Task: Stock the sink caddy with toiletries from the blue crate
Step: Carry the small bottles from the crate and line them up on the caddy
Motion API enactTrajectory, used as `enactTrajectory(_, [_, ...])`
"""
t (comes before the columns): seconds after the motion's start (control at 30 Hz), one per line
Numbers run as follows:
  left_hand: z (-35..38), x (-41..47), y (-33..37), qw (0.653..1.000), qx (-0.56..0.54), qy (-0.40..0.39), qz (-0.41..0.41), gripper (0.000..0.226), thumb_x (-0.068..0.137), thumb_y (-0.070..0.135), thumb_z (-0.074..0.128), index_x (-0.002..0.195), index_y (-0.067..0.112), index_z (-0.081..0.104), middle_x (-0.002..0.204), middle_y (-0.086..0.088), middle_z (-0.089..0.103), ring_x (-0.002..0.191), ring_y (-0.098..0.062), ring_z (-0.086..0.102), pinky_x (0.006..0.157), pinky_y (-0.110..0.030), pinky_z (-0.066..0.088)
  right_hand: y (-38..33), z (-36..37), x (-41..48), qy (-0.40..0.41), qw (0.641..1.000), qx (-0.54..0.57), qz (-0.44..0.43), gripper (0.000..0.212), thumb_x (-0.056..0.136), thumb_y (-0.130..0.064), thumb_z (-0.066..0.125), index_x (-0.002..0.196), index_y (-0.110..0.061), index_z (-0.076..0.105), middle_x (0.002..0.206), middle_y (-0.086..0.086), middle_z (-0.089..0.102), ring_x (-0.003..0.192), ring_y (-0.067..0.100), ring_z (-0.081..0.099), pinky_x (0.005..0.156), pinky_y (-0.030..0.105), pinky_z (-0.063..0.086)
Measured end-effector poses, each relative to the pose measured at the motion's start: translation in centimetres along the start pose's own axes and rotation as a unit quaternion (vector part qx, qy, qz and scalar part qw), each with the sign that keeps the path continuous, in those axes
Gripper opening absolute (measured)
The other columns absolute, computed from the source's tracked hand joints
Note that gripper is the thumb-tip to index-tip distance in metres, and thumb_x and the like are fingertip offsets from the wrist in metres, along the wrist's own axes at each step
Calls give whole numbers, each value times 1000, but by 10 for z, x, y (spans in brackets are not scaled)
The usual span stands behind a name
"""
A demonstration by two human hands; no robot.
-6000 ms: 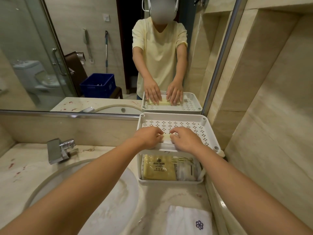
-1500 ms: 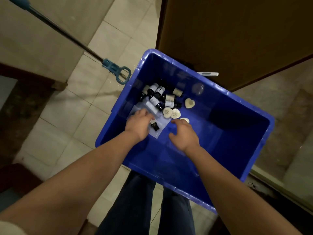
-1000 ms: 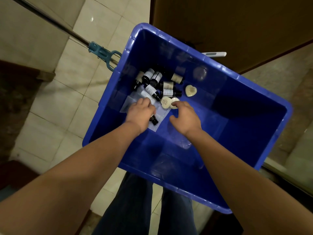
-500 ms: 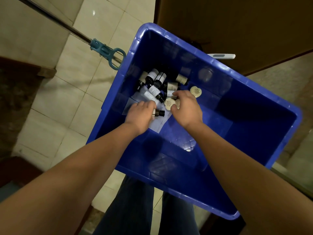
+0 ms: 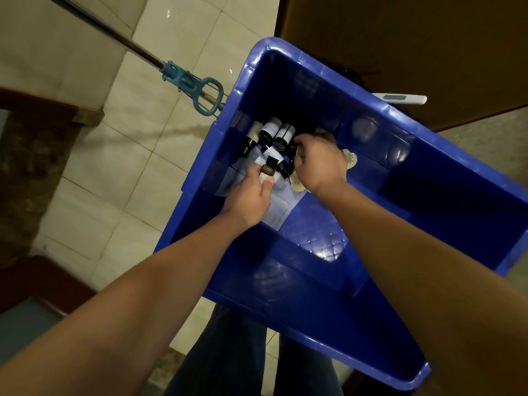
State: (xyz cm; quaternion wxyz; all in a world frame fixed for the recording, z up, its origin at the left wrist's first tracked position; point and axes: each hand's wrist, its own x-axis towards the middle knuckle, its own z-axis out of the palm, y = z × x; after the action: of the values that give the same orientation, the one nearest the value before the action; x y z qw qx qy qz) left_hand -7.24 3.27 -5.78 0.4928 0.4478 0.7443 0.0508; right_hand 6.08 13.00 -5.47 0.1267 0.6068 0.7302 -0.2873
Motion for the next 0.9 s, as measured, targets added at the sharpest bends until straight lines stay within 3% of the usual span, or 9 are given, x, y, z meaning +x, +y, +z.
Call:
enactTrajectory(0.17, [3,-1,-5,1000,-2,1,-5,34,103,37,37,128,13,39,108,-6,60,92,-29,60,72,-37,49,-3,6,4,-14,1000,-11,15,33,92,-20,59,125,-19,59,120,8,61,113,31,54,72,35,40])
enactTrajectory(0.4, [2,-3,-6,1000,-5,2,2,36,103,34,38,130,10,38,112,-8,61,94,-29,60,76,-41,51,2,17,-6,-63,997,-42,24,37,91,-20,63,126,-12,51,127,13,51,119,34,46,72,38,39])
enactTrajectory(0.53, [6,-6,-5,999,-49,-4,-20,35,102,36,40,129,14,38,102,-3,61,91,-28,62,78,-45,54,10,15,-19,-60,997,35,45,38,93,-22,59,129,-14,49,128,11,49,119,31,47,75,38,41])
enactTrajectory(0.63, [9,-11,0,985,-160,-29,-64,27,101,33,43,122,17,38,104,-9,64,93,-29,64,86,-49,53,15,9,-34,-65,989,129,41,39,95,-26,57,132,-19,49,128,8,49,112,27,52,74,33,40])
enactTrajectory(0.73, [11,-20,12,969,-230,-35,-78,17,102,27,43,116,19,37,99,-5,62,81,-19,60,78,-40,53,14,3,-53,-69,962,252,74,35,95,-26,58,128,-19,52,117,5,52,96,22,54,73,30,39])
enactTrajectory(0.83, [9,-31,29,954,-279,-45,-98,10,103,21,41,111,15,37,86,3,59,62,-7,54,55,-18,46,8,-6,-75,-68,900,407,143,27,95,-20,60,120,-13,54,89,2,56,78,21,56,69,35,48])
enactTrajectory(0.9, [6,-42,41,945,-304,-56,-110,7,104,19,38,108,13,39,83,2,56,56,-6,51,46,-15,43,6,-15,-91,-66,862,471,176,25,96,-20,59,119,-11,55,75,-3,53,68,14,55,63,33,52])
